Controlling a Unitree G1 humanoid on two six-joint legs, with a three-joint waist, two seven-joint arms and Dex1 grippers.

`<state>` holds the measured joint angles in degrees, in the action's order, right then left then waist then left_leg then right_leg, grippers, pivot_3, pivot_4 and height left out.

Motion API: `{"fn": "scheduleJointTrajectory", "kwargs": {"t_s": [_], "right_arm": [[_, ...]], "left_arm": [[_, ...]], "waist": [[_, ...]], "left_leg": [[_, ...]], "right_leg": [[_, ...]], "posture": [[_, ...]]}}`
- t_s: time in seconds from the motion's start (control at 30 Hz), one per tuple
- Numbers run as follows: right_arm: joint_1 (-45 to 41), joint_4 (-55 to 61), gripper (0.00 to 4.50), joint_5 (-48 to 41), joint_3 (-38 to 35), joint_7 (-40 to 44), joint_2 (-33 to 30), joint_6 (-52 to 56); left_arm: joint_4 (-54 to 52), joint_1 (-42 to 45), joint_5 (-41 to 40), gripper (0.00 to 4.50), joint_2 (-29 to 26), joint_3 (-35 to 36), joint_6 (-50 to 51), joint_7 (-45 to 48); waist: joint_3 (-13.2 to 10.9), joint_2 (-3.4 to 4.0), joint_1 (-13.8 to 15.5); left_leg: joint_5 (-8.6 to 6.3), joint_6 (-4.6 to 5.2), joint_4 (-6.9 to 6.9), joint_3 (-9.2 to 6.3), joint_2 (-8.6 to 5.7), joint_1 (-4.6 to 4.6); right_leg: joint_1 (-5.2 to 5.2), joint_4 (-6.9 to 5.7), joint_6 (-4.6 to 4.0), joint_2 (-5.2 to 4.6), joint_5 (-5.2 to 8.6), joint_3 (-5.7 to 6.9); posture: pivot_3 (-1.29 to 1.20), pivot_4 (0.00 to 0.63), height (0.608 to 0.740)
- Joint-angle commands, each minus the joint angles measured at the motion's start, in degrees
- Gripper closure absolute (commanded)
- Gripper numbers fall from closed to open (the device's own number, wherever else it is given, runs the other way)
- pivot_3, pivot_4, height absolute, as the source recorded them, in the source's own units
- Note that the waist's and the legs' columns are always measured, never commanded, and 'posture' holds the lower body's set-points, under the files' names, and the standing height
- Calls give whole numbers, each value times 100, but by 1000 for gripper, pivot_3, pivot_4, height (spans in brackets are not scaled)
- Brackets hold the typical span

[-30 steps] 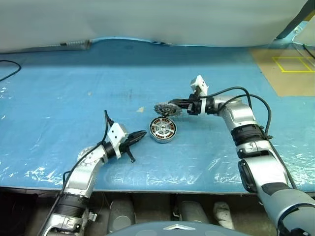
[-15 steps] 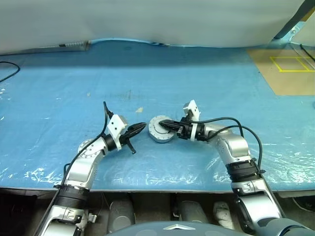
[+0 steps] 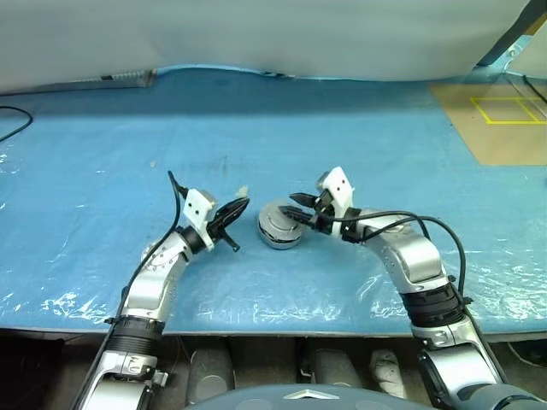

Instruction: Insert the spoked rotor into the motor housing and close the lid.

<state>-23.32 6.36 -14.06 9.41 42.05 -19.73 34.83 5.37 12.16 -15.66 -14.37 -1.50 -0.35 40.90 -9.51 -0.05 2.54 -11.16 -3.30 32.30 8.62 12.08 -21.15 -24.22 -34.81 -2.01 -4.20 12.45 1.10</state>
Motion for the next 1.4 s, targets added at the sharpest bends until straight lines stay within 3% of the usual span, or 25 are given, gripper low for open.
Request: {"fn": "scheduleJointTrajectory", "kwargs": {"t_s": [0.03,0.13,0.5,0.6,0.7,1.1,1.4], "right_arm": [[52,74,1043,63,90,-59,38,-254],[145,110,24,38,198,13,27,-258],[188,-179,24,278,417,-114,71,-476],[168,-324,595,478,456,-255,96,-751],[221,-264,1524,570,474,-393,147,-897],[306,-16,1516,987,826,-827,182,-485],[180,143,1516,899,875,-945,214,547]], "left_arm": [[-253,-109,-36,4500,-65,105,-185,-31],[-429,-205,-48,4500,-147,141,-154,-77],[-268,-204,1,4500,-179,144,-304,-201],[8,-97,28,4500,-183,167,-447,-172],[260,-29,37,4500,-181,177,-613,-126],[-698,-470,-418,4500,-562,-85,65,660],[-854,-533,-6,4500,-1005,-639,-11,1156]], "waist": [[0,0,4],[0,0,6],[0,0,0],[0,-1,2],[0,-1,3],[2,-1,-5],[4,1,0]], "left_leg": [[0,0,0,0,-1,-1],[0,0,3,-1,-1,0],[0,0,6,-1,0,5],[0,0,9,-1,-1,6],[0,0,13,-2,-1,7],[0,-1,12,-2,0,14],[-1,-1,11,-2,-1,35]], "right_leg": [[0,0,0,0,0,0],[0,-2,0,-1,0,0],[3,-5,0,-1,0,-2],[3,-8,0,-1,0,-2],[5,-12,1,-1,-1,-2],[8,-15,2,-1,-1,-4],[26,-14,3,-1,-1,-6]], "posture": [[0,150,740],[0,150,740],[0,150,740],[0,150,740],[0,150,740],[0,150,740],[0,150,740]]}}
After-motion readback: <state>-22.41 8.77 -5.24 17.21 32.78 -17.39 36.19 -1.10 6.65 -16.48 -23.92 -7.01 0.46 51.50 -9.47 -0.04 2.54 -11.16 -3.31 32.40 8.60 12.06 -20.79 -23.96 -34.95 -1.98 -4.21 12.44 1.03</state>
